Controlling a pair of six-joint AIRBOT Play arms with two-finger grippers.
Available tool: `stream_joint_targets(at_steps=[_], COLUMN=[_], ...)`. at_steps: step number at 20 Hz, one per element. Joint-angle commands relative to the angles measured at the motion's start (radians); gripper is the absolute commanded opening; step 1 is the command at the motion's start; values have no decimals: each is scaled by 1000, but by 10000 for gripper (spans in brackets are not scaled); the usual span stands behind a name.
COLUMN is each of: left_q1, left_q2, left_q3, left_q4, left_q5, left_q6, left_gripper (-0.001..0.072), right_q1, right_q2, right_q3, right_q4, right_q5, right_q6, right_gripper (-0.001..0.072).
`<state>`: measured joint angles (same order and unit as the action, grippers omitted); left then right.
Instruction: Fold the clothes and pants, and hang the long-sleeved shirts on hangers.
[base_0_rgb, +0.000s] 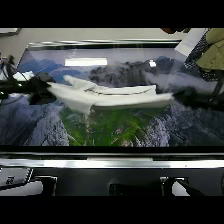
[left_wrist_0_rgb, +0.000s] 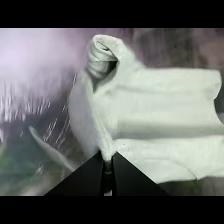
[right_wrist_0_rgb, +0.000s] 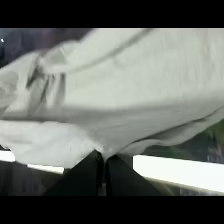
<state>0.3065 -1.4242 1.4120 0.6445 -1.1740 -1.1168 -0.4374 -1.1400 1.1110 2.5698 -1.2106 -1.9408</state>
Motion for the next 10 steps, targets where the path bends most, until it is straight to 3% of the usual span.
stream_joint_targets(at_steps=[1, 6, 10], left_q1=[0, 0, 0], left_q2=[134, 340, 550], left_q3=[241, 522, 561], left_q4=[48, 300, 531], left_q5=[43, 75, 74], left_q6=[-116, -372, -506], left_gripper=[14, 14, 14], right_q1=[0, 0, 0], right_q2=[3, 65, 228], right_q3=[390, 844, 938], right_q4=[18, -79, -148], right_q5=[5, 7, 58], right_q6=[70, 195, 229], right_gripper=[33, 33, 33])
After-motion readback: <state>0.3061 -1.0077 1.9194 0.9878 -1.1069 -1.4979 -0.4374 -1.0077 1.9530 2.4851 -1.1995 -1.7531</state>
